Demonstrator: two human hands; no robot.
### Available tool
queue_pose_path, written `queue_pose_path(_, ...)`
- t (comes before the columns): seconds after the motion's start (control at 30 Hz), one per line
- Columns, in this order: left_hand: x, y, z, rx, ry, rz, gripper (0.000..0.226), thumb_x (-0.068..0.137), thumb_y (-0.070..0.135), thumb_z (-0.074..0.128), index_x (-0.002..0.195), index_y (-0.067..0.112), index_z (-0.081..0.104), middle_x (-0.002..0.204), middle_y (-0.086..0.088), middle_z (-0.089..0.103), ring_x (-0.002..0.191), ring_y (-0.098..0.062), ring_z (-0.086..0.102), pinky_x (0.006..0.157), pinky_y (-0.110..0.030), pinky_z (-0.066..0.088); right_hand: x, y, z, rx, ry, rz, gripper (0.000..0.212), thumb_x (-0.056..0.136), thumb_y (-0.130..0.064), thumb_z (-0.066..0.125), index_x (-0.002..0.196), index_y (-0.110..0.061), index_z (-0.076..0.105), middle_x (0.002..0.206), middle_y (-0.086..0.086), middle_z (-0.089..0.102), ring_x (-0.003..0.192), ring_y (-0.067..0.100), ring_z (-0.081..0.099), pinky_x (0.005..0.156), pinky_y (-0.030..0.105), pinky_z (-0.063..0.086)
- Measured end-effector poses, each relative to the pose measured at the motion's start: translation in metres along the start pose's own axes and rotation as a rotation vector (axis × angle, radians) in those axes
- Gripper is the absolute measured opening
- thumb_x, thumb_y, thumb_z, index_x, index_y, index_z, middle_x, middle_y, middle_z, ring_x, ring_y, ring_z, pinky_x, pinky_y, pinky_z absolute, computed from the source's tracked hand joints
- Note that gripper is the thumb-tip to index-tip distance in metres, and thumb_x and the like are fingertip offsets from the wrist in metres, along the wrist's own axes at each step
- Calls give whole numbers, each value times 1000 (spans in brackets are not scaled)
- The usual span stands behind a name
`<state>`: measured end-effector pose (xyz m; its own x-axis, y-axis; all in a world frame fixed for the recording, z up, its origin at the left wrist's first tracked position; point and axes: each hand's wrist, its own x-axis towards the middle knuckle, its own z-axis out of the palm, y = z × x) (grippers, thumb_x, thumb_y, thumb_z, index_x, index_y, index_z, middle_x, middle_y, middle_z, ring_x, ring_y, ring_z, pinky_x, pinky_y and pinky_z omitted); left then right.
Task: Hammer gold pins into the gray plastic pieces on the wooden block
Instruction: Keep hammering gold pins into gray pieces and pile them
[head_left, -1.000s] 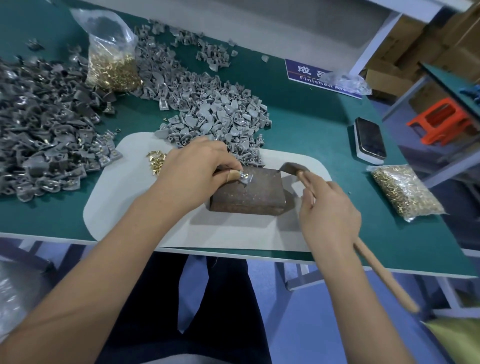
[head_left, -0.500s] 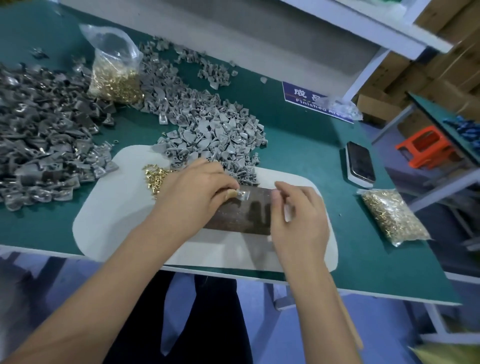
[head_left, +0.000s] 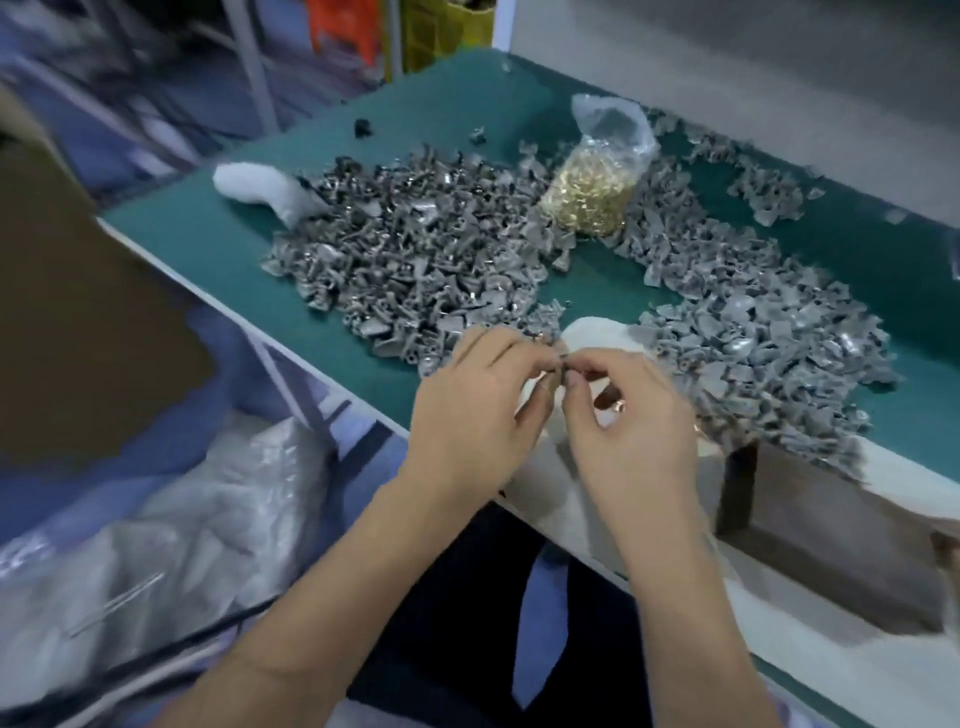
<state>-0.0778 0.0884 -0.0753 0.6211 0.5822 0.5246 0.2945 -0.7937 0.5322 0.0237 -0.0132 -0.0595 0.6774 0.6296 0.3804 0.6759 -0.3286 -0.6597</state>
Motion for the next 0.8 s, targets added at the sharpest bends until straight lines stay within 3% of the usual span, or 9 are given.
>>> queue_pose_path(0.13, 1, -33, -21, 96, 43, -78, 7, 88, 16, 70, 94, 16, 74, 94, 2, 69, 95, -25, 61, 80, -34, 50, 19, -17, 38, 107, -159, 7, 17, 92, -14, 69, 102, -26, 76, 97, -11, 69, 93, 12, 62, 85, 36, 52)
queue_pose_path(0.2, 5, -42, -26, 125, 24, -104, 7, 89, 18, 70, 95, 19, 74, 93, 3, 68, 96, -26, 60, 85, -37, 47, 25, -19, 48, 106, -175, -10, 17, 93, -17, 69, 102, -29, 76, 97, -13, 68, 99, 11, 60, 89, 22, 48)
queue_pose_path(0.27, 9, -48, -26, 163, 34, -135, 7, 90, 23, 70, 95, 22, 74, 93, 6, 66, 98, -24, 59, 86, -33, 40, 29, -20, 56, 23, -159, -41, 16, 93, -22, 67, 102, -33, 74, 97, -16, 67, 101, 10, 56, 80, 8, 36)
queue_pose_path(0.33, 12, -50, -23, 172, 61, -147, 7, 90, 25, 72, 97, 23, 74, 93, 7, 66, 99, -23, 59, 84, -35, 39, 31, -21, 62, -75, -111, -76, 15, 94, -23, 66, 103, -33, 73, 98, -16, 67, 100, 12, 54, 71, 16, 30)
queue_pose_path(0.4, 11, -51, -17, 161, 88, -139, 12, 89, 24, 73, 101, 21, 75, 96, 4, 68, 99, -26, 60, 84, -41, 43, 30, -21, 65, -102, -76, -82, 18, 95, -21, 66, 108, -31, 73, 102, -13, 68, 101, 15, 54, 72, 19, 28)
queue_pose_path(0.5, 8, -53, -13, 140, 142, -116, 23, 89, 23, 75, 111, 17, 73, 101, 0, 68, 98, -30, 60, 87, -46, 47, 25, -21, 61, -83, -38, -67, 24, 95, -18, 65, 117, -26, 72, 110, -9, 69, 106, 16, 57, 81, 22, 37)
queue_pose_path(0.57, 3, -54, -14, 131, 161, -80, 27, 91, 28, 73, 115, 16, 71, 102, 0, 67, 97, -30, 59, 89, -44, 46, 19, -23, 50, -114, 37, -55, 25, 93, -12, 62, 111, -24, 76, 106, -7, 71, 103, 20, 59, 85, 35, 47)
queue_pose_path(0.63, 1, -54, -16, 143, 161, -40, 27, 92, 30, 73, 115, 16, 72, 104, 0, 68, 97, -30, 60, 91, -42, 45, 15, -19, 28, -171, 155, -21, 26, 89, -11, 59, 101, -25, 78, 101, -6, 72, 99, 25, 61, 87, 44, 46)
queue_pose_path(0.8, 4, -32, -9, 61, 131, 49, 18, 91, 22, 75, 107, 14, 75, 96, 1, 70, 91, -27, 63, 84, -37, 48, 19, 9, -53, -263, 219, 112, 30, 90, -25, 48, 100, -31, 75, 93, -11, 72, 90, 24, 62, 78, 41, 51)
